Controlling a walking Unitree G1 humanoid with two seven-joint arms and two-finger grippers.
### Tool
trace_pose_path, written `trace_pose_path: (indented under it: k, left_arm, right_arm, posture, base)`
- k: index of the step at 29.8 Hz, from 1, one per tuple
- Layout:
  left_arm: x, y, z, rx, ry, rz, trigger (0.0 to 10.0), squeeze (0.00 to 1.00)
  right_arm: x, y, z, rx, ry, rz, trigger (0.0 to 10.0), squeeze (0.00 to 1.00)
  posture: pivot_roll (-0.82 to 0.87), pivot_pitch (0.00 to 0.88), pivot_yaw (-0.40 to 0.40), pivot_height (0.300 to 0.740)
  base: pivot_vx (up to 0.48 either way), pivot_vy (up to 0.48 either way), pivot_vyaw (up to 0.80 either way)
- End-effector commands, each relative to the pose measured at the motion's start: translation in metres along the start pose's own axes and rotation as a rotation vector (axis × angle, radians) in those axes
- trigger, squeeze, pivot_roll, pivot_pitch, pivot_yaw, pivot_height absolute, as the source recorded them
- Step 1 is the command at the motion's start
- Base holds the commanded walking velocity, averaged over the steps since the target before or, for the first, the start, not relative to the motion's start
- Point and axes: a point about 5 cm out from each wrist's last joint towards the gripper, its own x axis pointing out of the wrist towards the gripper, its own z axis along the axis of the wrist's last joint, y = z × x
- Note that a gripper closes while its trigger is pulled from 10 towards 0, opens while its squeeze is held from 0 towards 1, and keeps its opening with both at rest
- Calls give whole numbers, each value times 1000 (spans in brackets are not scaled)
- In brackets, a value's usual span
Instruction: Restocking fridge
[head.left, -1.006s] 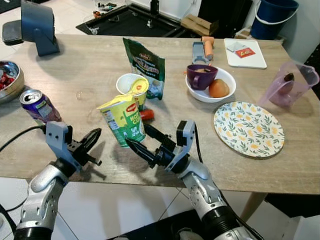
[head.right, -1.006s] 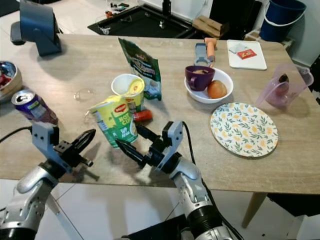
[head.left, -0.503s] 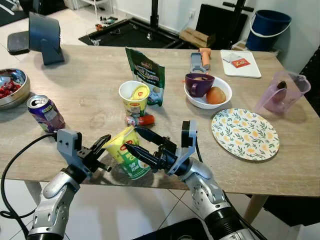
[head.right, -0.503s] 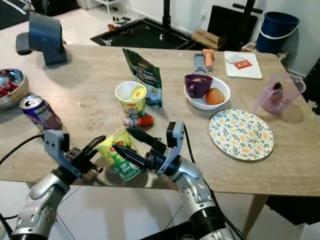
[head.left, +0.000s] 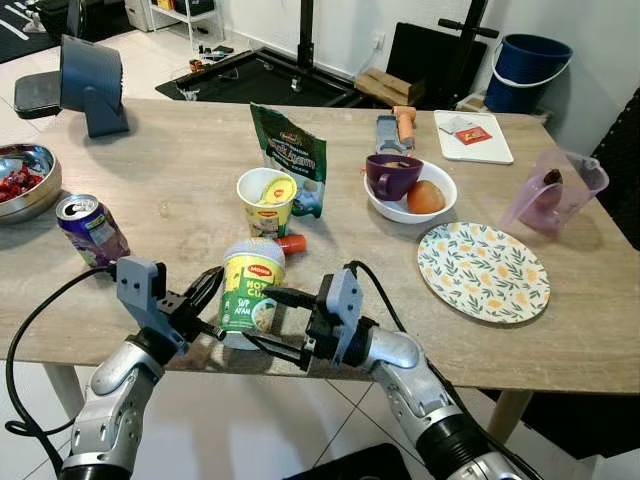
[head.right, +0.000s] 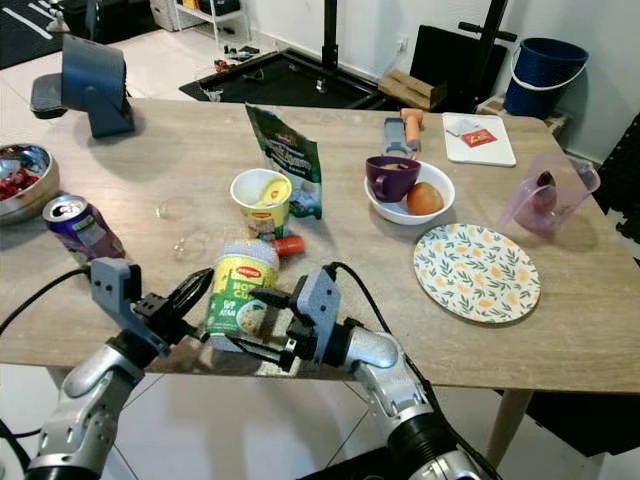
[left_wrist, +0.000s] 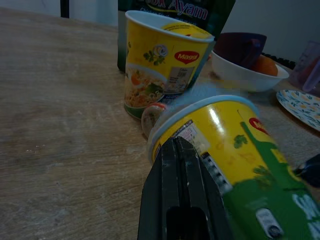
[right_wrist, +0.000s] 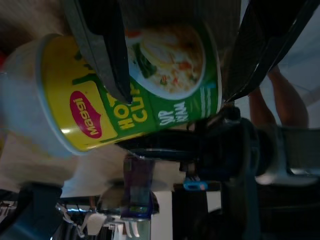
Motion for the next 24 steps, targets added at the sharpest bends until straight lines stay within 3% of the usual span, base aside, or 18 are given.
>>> trace_pose_path:
  k: [1,12,18,24]
  left_arm:
    - [-1,-3,-4,-10,1,0,10000,0]
    - [2,-7,-6,-13,0,-10,10000,0]
    - [3,-6,-4,-13,-13,-11,10000,0]
    - [1,-3,2,-8,-39,4,10000,0]
  right_arm:
    - [-2,6,-16,22,91,19,10000,0]
    - [-2,-3,-13,-2,73,-31,10000,0]
    - [-3,-11,3,71,-60,-63,10000,0]
    - [-3,-22,13,90,-116,-70,10000,0]
  posture:
    - [152,135,11,740]
    - [143,126,6,740]
    - [146,116,-5,740]
    - [158,110,-21,740]
  base:
    - [0,0,0]
    - [0,0,0]
    - [0,0,0]
    - [0,0,0]
